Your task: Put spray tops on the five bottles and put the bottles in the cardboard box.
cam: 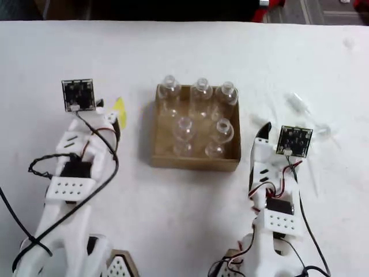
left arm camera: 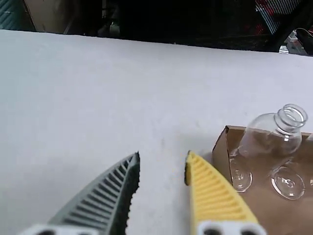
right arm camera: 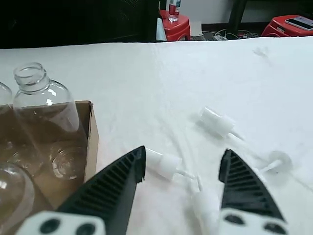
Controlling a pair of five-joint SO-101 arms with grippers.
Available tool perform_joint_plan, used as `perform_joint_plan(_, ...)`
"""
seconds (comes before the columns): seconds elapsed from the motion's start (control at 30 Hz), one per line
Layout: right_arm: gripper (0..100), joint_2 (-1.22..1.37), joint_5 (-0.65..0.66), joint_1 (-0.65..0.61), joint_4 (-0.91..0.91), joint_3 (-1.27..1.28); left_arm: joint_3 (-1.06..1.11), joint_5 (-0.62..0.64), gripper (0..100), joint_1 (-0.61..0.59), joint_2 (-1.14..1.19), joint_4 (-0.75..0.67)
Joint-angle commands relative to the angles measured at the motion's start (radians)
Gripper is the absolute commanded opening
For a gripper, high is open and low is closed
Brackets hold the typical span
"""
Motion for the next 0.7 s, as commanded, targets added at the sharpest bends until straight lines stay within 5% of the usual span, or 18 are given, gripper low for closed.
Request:
perform_joint_plan(0.0,0.1,-0.005,-0.006,0.013,-0.019,-0.029,-0.003,-0.017,15,-0.005,-0.002,-0.020)
perform_joint_plan(0.23,20.4,-0.005,-0.008,0.013,-0.015,-0.029,-0.003,-0.017,15,-0.005,-0.002,-0.020)
perform_joint_plan(0.4,0.5,-0.005,0.055,0.010,-0.019,-0.029,-0.002,-0.017,15,0.008,-0.002,-0.018)
perform_joint_plan(0.57,20.4,-0.005,0.054,0.010,-0.015,-0.029,0.014,-0.055,15,0.048,-0.002,-0.023)
perform_joint_plan(0.67,11.2,-0.005,0.061,0.007,-0.013,-0.029,0.029,-0.086,15,0.076,-0.010,-0.026)
